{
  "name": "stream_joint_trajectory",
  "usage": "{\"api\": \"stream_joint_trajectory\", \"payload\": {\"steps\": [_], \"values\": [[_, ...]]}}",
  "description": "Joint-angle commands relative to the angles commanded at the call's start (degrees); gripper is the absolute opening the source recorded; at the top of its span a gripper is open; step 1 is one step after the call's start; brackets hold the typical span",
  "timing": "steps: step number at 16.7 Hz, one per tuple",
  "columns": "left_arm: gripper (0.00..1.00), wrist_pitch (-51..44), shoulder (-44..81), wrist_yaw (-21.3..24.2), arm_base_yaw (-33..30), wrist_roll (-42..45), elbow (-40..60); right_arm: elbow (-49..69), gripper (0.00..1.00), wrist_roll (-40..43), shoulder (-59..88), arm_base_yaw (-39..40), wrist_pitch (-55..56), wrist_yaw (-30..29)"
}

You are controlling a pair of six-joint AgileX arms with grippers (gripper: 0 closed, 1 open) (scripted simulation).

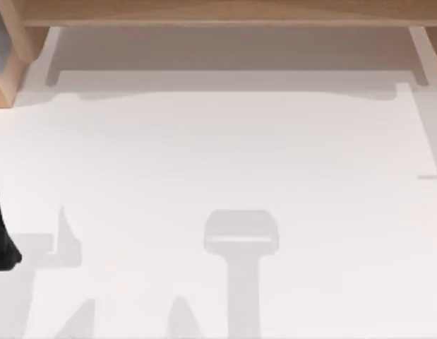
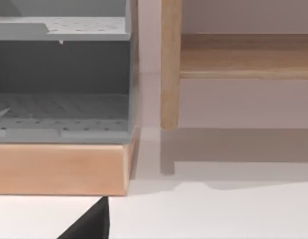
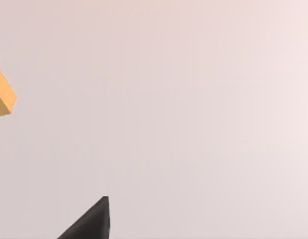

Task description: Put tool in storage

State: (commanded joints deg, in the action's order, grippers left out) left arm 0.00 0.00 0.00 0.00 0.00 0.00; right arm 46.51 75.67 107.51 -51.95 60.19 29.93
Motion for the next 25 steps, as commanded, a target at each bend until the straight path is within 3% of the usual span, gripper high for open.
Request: {"api": "stream_joint_trajectory", "payload": {"steps": [4,9,25], "values": [[1.00,0.0,0.0,0.0,0.0,0.0,0.0,-13.2,1.00,9.2,3.7,2.5,19.9,5.9],[1.00,0.0,0.0,0.0,0.0,0.0,0.0,-21.2,1.00,13.1,8.7,8.6,31.7,10.7],[1.00,0.0,0.0,0.0,0.0,0.0,0.0,-17.1,1.00,13.3,10.6,12.5,29.1,7.6]]}}
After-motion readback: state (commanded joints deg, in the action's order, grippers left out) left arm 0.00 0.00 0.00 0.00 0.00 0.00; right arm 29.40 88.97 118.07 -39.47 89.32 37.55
